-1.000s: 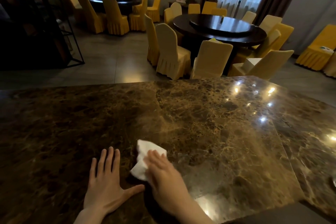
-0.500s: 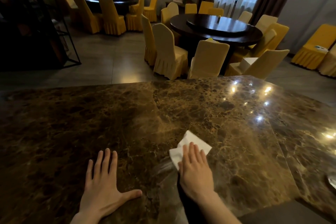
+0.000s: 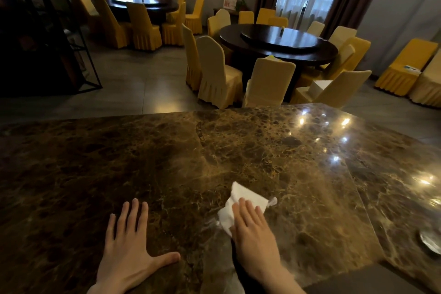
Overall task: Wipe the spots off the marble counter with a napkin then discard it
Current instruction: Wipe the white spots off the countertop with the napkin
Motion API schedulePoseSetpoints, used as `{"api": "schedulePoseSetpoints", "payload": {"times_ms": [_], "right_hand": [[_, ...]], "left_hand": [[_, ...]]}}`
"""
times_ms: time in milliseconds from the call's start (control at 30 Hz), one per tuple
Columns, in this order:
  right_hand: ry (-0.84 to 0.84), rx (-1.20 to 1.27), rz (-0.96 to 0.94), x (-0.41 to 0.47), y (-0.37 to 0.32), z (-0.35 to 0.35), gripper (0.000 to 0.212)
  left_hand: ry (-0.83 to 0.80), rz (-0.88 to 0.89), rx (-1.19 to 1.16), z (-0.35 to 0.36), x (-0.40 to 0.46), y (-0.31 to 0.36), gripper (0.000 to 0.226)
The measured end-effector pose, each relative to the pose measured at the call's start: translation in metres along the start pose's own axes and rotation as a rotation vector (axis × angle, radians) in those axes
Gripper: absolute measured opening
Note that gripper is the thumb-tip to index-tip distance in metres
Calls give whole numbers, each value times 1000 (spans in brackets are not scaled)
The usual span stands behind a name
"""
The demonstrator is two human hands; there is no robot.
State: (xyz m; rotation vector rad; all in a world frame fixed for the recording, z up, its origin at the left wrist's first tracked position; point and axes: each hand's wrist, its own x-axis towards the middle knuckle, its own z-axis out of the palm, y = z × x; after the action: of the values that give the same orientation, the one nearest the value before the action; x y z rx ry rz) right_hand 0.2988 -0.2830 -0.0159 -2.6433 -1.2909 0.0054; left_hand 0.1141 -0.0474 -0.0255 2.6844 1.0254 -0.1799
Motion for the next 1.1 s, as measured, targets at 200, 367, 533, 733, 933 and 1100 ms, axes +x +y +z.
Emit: {"api": "schedulePoseSetpoints", "payload": {"times_ms": [200, 367, 533, 733, 933, 1100], "right_hand": [[104, 362, 68, -6, 13, -43, 15], [222, 1118, 755, 27, 56, -82, 8], [352, 702, 704, 43, 87, -80, 15], [42, 222, 182, 21, 85, -37, 35], [-80, 51, 70, -3, 72, -20, 60], [-80, -128, 13, -15, 67, -22, 64]], "left_hand": [[-20, -7, -1, 0, 0, 0, 160], [-53, -14, 30, -4, -1, 2, 158], [-81, -16, 28, -8, -1, 5, 158], [-121, -31, 61, -11, 0, 7, 159], [-141, -34, 69, -14, 0, 9, 159], [-158, -40, 103, -15, 2, 11, 159]]}}
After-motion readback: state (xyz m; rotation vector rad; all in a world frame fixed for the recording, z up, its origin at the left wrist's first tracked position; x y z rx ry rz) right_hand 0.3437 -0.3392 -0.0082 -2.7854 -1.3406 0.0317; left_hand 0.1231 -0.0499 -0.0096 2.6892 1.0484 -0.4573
